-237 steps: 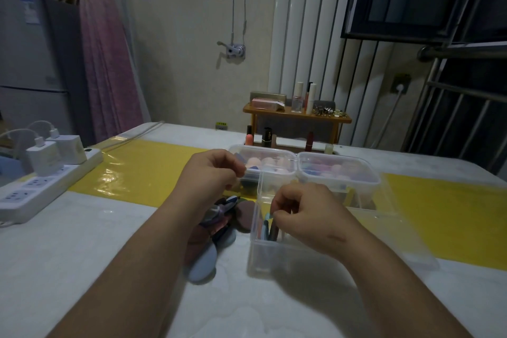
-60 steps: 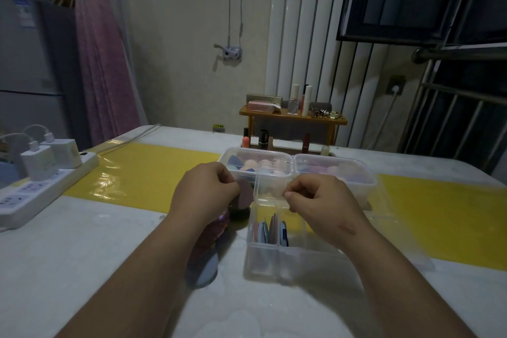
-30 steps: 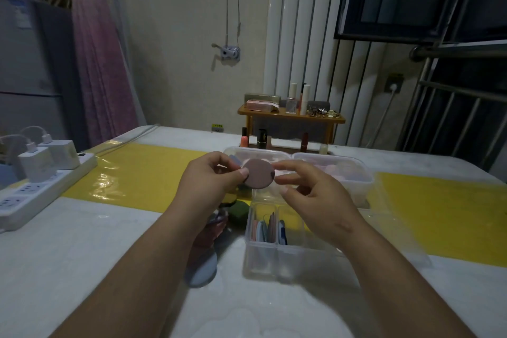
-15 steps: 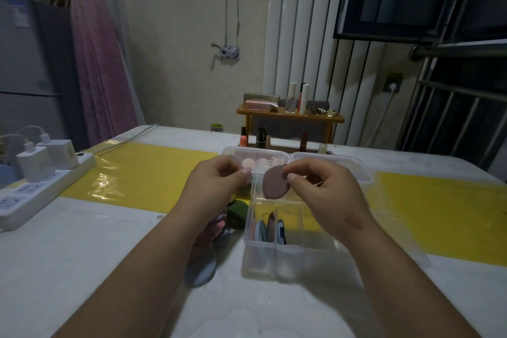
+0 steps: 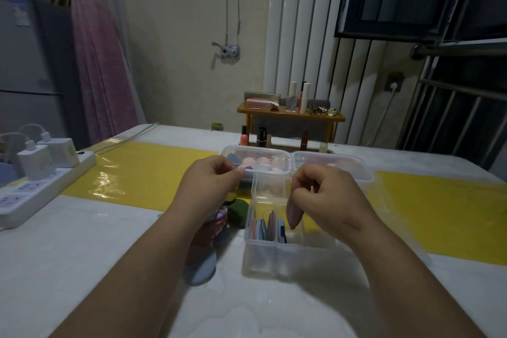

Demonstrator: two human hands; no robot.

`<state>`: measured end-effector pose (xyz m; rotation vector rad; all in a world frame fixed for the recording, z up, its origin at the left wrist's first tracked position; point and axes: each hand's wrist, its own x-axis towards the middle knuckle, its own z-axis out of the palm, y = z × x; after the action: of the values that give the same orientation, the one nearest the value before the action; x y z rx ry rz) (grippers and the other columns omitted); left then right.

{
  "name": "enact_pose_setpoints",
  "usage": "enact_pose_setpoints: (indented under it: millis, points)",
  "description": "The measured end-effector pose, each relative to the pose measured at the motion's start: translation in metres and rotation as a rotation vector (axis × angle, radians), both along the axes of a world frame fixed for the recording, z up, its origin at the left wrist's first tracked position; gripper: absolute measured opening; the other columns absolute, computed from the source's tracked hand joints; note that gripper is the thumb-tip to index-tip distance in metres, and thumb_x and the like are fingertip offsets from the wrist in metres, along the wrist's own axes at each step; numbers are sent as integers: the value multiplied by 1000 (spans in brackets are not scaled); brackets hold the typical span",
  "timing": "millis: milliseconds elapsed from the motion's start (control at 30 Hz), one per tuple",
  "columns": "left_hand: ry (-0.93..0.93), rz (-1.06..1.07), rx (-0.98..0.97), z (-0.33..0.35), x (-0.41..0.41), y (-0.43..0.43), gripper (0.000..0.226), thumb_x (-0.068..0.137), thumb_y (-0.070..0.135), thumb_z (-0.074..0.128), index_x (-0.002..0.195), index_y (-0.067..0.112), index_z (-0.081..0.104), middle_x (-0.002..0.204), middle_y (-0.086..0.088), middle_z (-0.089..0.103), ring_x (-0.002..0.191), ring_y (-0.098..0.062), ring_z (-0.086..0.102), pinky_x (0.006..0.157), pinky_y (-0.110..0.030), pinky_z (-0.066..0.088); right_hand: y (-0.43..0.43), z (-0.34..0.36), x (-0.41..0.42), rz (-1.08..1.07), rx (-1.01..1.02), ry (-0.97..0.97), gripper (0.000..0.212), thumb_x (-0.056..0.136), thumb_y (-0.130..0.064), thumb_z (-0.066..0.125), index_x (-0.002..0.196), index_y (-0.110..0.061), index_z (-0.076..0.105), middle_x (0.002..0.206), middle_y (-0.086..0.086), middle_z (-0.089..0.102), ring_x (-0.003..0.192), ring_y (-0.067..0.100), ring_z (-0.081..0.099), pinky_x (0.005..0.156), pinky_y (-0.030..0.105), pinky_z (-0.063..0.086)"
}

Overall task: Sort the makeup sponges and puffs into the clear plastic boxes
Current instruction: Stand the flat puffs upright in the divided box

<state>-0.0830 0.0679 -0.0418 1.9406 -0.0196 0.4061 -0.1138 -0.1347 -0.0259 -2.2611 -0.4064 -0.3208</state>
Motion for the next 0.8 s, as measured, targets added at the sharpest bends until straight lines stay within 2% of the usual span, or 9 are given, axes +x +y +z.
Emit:
enact_pose_setpoints:
  millis: [100, 267, 333, 433, 533, 633, 700, 800]
  points:
    - [5, -4, 5, 1, -1, 0, 17, 89, 29, 68, 77, 16, 69, 78, -3, 71, 68, -13, 59, 57, -23, 42, 1, 0, 0, -42, -98, 17, 17, 78, -14, 59, 68, -27, 60, 69, -3, 65, 70, 11, 61, 64, 32, 53]
    - [7, -12, 10, 1, -1, 1, 17, 89, 29, 67, 78, 16, 68, 81, -4, 71, 66, -10, 56, 50, -13, 40, 5, -1, -1, -6, -216, 93, 13, 83, -19, 63, 74, -29, 63, 77, -8, 63, 74, 8, 59, 67, 25, 52]
    - [9, -10, 11, 1, -2, 1, 17, 89, 29, 67, 78, 16, 68, 81, -4, 71, 67, -10, 57, 49, -11, 39, 6, -1, -1, -8, -251, 113, 14, 84, -19, 64, 74, -29, 64, 78, -7, 64, 76, 8, 60, 67, 25, 53]
    - [6, -15, 5, 1, -1, 1, 17, 89, 29, 68, 78, 16, 68, 80, -5, 71, 70, -12, 59, 55, -17, 40, 7, -2, -2, -8, -301, 145, 14, 85, -20, 65, 76, -30, 64, 81, -7, 66, 79, 8, 62, 71, 28, 55]
    - [14, -15, 13, 1, -1, 2, 17, 89, 30, 67, 78, 16, 69, 81, -4, 72, 69, -11, 59, 55, -17, 40, 8, -5, -2, 16, -334, 175, 13, 89, -24, 63, 87, -36, 60, 86, -9, 63, 80, 6, 61, 68, 23, 52]
    - [12, -18, 20, 1, -1, 3, 17, 89, 31, 68, 78, 18, 69, 80, -2, 71, 68, -9, 58, 50, -12, 38, 7, -5, -2, 11, -312, 182, 17, 92, -20, 60, 97, -37, 57, 90, -9, 62, 81, 7, 61, 72, 26, 55]
    - [6, -7, 36, 2, -2, 3, 16, 89, 30, 68, 77, 18, 68, 78, -1, 70, 64, -8, 55, 51, -13, 37, 7, -5, -1, 9, -334, 179, 21, 91, -17, 61, 93, -38, 58, 92, -10, 62, 84, 7, 60, 75, 27, 56]
    - [18, 8, 44, 2, 0, 6, 13, 87, 22, 69, 74, 19, 68, 73, 1, 68, 60, -8, 52, 51, -18, 36, 7, -6, 0, 22, -328, 166, 27, 89, -14, 63, 84, -40, 58, 93, -13, 60, 86, 5, 57, 70, 21, 49]
